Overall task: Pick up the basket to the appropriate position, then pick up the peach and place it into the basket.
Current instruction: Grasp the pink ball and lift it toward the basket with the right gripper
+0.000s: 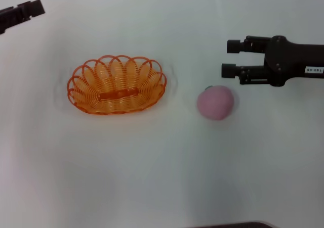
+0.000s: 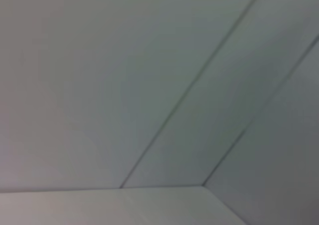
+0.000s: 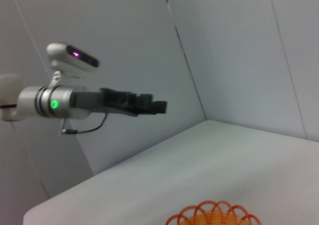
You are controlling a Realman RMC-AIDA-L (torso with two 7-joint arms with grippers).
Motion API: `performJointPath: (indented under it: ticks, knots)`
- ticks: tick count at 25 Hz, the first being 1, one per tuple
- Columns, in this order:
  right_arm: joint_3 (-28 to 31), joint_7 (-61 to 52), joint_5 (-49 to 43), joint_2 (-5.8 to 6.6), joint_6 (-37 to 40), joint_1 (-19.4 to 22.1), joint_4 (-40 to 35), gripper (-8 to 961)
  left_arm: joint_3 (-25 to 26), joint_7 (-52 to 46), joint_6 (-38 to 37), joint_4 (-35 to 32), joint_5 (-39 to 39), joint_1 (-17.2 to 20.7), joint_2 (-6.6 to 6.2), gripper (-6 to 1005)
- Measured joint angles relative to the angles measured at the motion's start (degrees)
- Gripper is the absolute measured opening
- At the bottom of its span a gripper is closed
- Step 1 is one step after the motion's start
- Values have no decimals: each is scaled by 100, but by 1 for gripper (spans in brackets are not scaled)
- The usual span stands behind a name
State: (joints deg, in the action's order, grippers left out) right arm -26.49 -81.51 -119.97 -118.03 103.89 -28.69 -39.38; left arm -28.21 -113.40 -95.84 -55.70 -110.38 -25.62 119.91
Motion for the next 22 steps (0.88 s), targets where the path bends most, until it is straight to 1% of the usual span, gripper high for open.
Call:
performJointPath:
  ticks: [2,4,5,6,9,10,11,15,18,20,22]
  knots:
    - [96,-54,0,0,0,0,0,771,-10,463,-195,2,34,92,-41,447]
    - [226,-181,1,10,-14,-13,0,771,-26,960,-364,2,25,214,-30,477]
    - [296,-276,4,24,-33,-26,0,770,-35,1378,-452,1,11,342,12,492]
    - [349,-374,5,35,-44,-41,0,770,-45,1722,-500,-9,-4,476,80,506]
    - [421,-737,8,86,-130,-97,0,770,-61,2388,-602,-23,-23,728,211,551]
    - [423,-861,9,103,-182,-110,0,769,-71,2685,-655,-26,-26,856,268,583]
    - [423,-987,9,123,-244,-127,0,769,-86,2857,-686,-25,-26,951,299,615]
    - [414,-1408,10,240,-420,-205,-14,768,-207,3048,-730,0,-124,1244,321,744]
    - [372,-1760,10,329,-441,-337,-191,768,-258,3059,-794,-15,-354,1342,322,746]
    - [250,-2124,-16,421,-437,-463,-387,767,-260,3062,-854,-26,-490,1350,320,748]
    - [-32,-2583,-36,546,-361,-601,-685,767,-262,3063,-874,-28,-526,1351,320,743]
